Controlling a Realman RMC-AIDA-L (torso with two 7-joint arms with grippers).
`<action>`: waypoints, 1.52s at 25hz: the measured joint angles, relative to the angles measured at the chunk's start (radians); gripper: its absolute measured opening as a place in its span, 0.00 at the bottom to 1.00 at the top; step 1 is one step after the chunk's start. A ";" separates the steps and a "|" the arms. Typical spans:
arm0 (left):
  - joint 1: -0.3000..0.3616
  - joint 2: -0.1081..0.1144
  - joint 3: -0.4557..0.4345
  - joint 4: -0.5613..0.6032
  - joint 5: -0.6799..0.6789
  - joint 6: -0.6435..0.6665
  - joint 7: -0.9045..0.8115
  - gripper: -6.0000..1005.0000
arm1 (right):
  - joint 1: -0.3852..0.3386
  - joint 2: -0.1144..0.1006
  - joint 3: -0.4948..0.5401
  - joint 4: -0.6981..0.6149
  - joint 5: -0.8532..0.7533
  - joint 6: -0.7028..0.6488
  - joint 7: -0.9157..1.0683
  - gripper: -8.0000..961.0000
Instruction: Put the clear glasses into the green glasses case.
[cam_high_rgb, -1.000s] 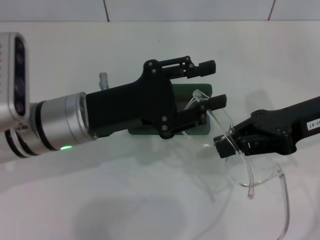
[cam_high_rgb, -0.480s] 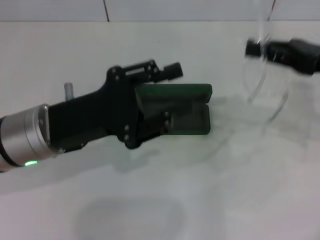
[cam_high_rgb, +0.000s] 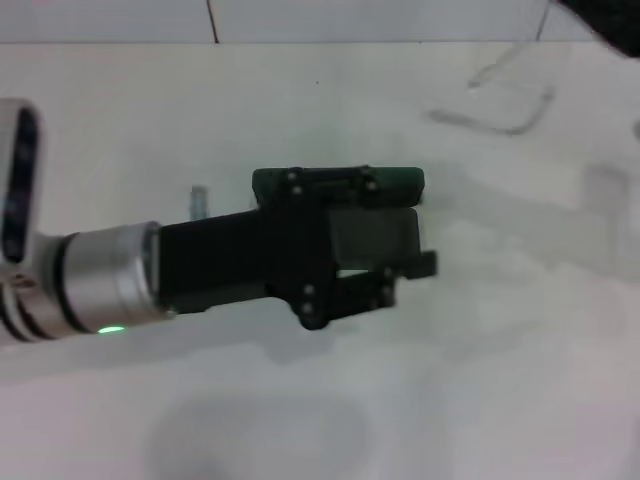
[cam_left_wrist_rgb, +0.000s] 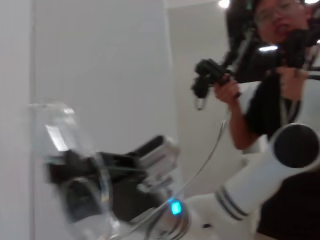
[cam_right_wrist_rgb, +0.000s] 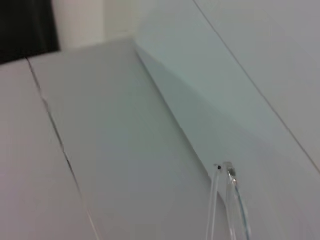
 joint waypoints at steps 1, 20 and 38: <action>-0.020 -0.004 0.006 -0.009 0.007 0.003 0.001 0.51 | 0.021 -0.001 -0.032 0.037 0.018 0.011 -0.026 0.16; -0.093 -0.002 0.001 -0.064 -0.033 0.010 -0.007 0.51 | 0.042 -0.010 -0.347 -0.009 -0.119 0.201 -0.081 0.17; -0.093 -0.004 -0.035 -0.071 -0.036 -0.002 -0.008 0.51 | 0.042 -0.048 -0.348 -0.022 -0.177 0.096 -0.039 0.17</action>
